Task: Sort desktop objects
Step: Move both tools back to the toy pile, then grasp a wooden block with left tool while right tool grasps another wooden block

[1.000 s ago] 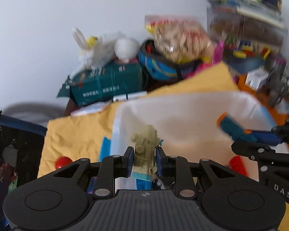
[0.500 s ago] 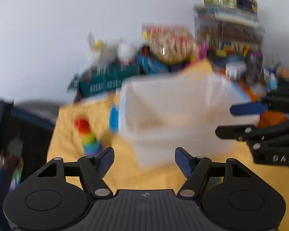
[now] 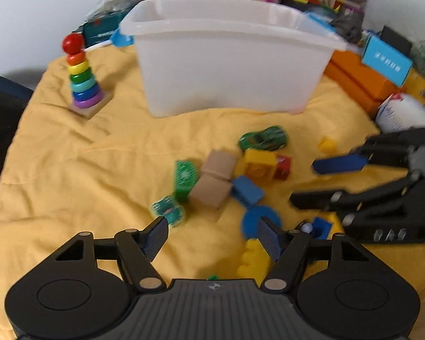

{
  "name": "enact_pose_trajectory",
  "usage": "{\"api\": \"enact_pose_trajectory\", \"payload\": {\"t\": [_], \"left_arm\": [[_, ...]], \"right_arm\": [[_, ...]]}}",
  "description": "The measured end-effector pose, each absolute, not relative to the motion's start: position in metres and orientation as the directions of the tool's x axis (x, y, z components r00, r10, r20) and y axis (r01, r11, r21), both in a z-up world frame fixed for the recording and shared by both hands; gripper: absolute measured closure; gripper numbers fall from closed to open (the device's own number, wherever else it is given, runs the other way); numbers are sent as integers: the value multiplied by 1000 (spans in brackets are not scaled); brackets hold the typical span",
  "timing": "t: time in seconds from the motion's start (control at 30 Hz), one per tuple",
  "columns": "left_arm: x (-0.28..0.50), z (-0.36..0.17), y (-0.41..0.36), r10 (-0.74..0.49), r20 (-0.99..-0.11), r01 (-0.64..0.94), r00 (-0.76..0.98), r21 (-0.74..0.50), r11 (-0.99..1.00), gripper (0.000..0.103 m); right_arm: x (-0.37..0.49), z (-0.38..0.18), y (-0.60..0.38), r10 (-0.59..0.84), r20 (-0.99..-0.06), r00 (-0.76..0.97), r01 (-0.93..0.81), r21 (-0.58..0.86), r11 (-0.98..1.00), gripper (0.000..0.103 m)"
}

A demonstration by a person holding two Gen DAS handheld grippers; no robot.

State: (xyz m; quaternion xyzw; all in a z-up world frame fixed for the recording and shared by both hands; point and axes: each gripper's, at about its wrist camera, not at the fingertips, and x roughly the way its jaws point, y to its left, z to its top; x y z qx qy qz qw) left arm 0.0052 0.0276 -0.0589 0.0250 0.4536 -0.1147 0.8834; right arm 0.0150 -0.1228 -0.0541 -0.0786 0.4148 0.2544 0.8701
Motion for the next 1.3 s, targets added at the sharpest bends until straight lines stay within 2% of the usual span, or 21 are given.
{"api": "enact_pose_trajectory", "payload": {"t": [0.03, 0.1, 0.33, 0.37, 0.4, 0.47, 0.5, 0.77, 0.83, 1.1, 1.17, 1.3], "left_arm": [[7, -60, 26, -195, -797, 236, 571, -69, 969, 32], [14, -64, 24, -205, -789, 256, 579, -63, 965, 43], [40, -78, 16, -168, -814, 325, 556, 27, 945, 46], [41, -79, 15, -168, -814, 337, 556, 36, 941, 58], [42, -80, 14, -179, -819, 349, 545, 27, 937, 65], [37, -77, 18, -191, -822, 331, 536, -4, 944, 66], [32, -76, 21, -189, -824, 319, 534, -11, 948, 70], [-9, -77, 54, -111, -841, 225, 530, 13, 974, 71], [-11, -80, 65, -108, -849, 181, 517, -16, 983, 71], [-19, -82, 73, -125, -832, 162, 540, -43, 986, 69], [-19, -84, 74, -130, -830, 157, 542, -52, 986, 68], [-15, -85, 74, -125, -830, 151, 544, -49, 987, 68]], "right_arm": [[11, -55, -125, 384, -762, 522, -505, 86, 859, 51], [7, -54, -125, 376, -759, 531, -502, 75, 861, 51], [4, -54, -128, 354, -753, 555, -487, 50, 872, 51], [5, -54, -129, 350, -755, 555, -482, 51, 875, 51], [5, -55, -129, 347, -757, 554, -476, 54, 878, 51], [5, -55, -129, 344, -757, 555, -472, 54, 880, 51], [6, -54, -128, 342, -757, 557, -473, 49, 879, 51], [7, -42, -91, 401, -722, 564, -618, -48, 784, 51], [12, -44, -77, 407, -718, 565, -651, -85, 754, 51], [46, -72, -43, 294, -773, 562, -649, -192, 736, 52], [46, -73, -40, 324, -770, 549, -683, -190, 706, 69], [40, -75, -33, 319, -789, 524, -719, -210, 662, 71]]}}
